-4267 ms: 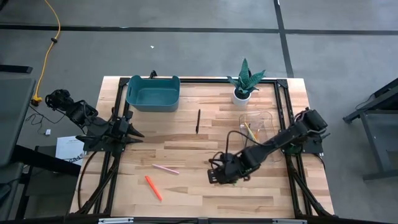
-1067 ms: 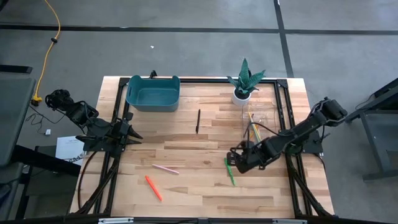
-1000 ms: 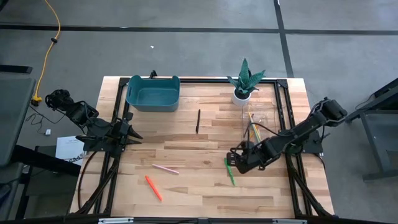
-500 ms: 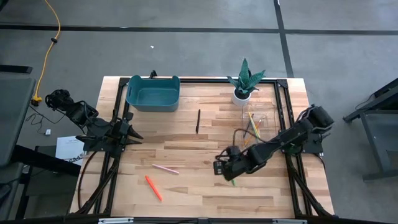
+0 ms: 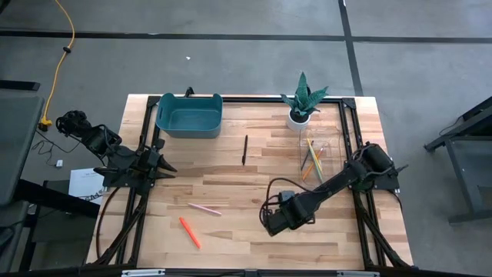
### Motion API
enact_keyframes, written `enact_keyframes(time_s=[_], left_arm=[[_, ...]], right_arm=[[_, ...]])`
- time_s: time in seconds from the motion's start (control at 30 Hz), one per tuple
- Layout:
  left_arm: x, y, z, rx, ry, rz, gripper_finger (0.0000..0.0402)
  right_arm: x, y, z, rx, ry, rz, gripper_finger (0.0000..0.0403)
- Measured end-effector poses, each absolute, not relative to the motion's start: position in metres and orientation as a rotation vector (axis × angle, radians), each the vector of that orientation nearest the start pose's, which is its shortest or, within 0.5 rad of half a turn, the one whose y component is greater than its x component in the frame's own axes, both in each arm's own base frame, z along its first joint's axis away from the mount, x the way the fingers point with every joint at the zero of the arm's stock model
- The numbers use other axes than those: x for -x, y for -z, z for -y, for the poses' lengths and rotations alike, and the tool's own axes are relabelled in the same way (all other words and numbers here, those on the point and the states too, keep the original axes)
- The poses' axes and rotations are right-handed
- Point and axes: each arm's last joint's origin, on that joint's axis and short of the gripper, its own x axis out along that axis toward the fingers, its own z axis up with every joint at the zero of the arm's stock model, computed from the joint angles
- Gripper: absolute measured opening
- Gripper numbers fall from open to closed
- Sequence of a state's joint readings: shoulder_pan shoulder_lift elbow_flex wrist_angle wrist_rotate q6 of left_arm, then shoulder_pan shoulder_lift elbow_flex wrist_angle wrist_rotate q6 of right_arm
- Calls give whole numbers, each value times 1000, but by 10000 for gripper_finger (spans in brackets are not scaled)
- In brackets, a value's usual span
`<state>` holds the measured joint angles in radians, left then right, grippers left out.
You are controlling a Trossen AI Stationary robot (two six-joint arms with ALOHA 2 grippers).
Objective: Sort pens & pencils
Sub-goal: Put the green pen into the blue bin
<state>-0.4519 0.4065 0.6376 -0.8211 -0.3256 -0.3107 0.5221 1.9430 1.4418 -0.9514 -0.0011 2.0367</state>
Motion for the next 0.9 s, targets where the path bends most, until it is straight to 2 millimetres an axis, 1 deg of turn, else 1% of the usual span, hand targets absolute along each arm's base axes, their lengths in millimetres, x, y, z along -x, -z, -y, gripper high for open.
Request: enact_keyframes(time_s=[0.1,0.2,0.4,0.6,0.73,0.83,0.9], left_arm=[[-77,-269,27,77,36,-562,83],[-77,-269,27,74,35,-569,83],[-76,-268,27,70,34,-577,83],[-76,-268,26,53,13,-569,83],[-76,-268,26,46,15,-569,83],[-76,-268,26,47,15,-569,83],[-76,-268,26,53,17,-570,83]], right_arm=[[-319,-184,-184,-1256,1083,-1213,72],[-319,-184,-183,-1249,1083,-1224,72],[-318,-183,-176,-1222,1122,-1255,72],[-325,-183,-161,-1205,1107,-1263,72],[-327,-173,-150,-1216,1096,-1281,72],[-327,-168,-151,-1234,1089,-1268,72],[-324,-168,-152,-1217,1100,-1279,72]])
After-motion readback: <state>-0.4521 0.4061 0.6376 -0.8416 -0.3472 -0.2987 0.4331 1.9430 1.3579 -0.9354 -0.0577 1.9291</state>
